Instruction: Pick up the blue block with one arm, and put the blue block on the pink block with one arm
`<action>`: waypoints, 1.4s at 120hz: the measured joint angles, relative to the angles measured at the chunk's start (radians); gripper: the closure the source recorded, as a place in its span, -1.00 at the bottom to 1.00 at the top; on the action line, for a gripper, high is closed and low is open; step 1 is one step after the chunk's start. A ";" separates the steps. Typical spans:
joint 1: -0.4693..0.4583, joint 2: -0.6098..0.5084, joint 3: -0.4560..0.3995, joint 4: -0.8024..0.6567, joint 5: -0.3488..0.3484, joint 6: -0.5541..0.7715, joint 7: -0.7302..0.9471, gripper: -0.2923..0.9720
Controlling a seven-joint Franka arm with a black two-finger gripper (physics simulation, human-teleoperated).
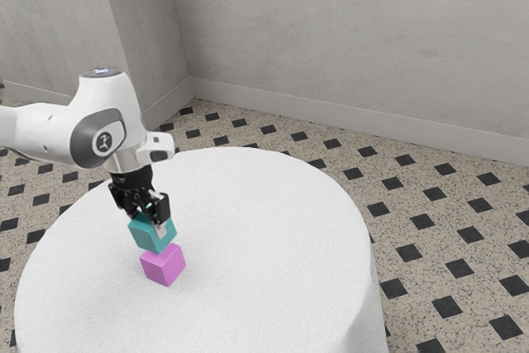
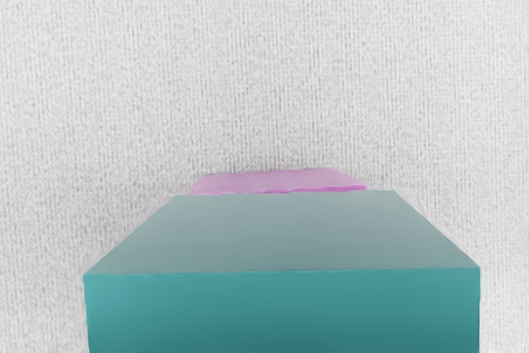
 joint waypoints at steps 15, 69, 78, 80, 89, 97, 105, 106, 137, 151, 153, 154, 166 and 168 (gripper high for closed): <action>-0.001 -0.006 -0.006 -0.012 -0.001 -0.007 -0.001 0.07; 0.019 -0.012 -0.024 -0.025 -0.007 -0.015 -0.003 0.08; 0.018 -0.011 -0.024 -0.023 -0.007 -0.015 -0.003 0.08; 0.018 -0.011 -0.024 -0.023 -0.007 -0.015 -0.003 0.08; 0.018 -0.011 -0.024 -0.022 -0.007 -0.015 -0.003 0.05; 0.019 -0.011 -0.024 -0.022 -0.012 -0.015 0.001 -0.11; 0.019 -0.011 -0.024 -0.022 -0.017 -0.015 0.006 -0.22; 0.019 -0.011 -0.024 -0.022 -0.017 -0.015 0.007 -0.24; 0.021 -0.034 -0.034 -0.014 -0.024 -0.018 0.020 -0.45; 0.020 -0.106 -0.042 -0.001 -0.024 -0.036 0.024 -0.49; 0.020 -0.112 -0.043 0.002 -0.024 -0.039 0.025 -0.49; 0.020 -0.114 -0.043 0.003 -0.024 -0.040 0.025 -0.49; 0.021 -0.126 -0.039 0.008 -0.023 -0.053 0.028 -0.51; 0.021 -0.127 -0.039 0.008 -0.023 -0.054 0.028 -0.51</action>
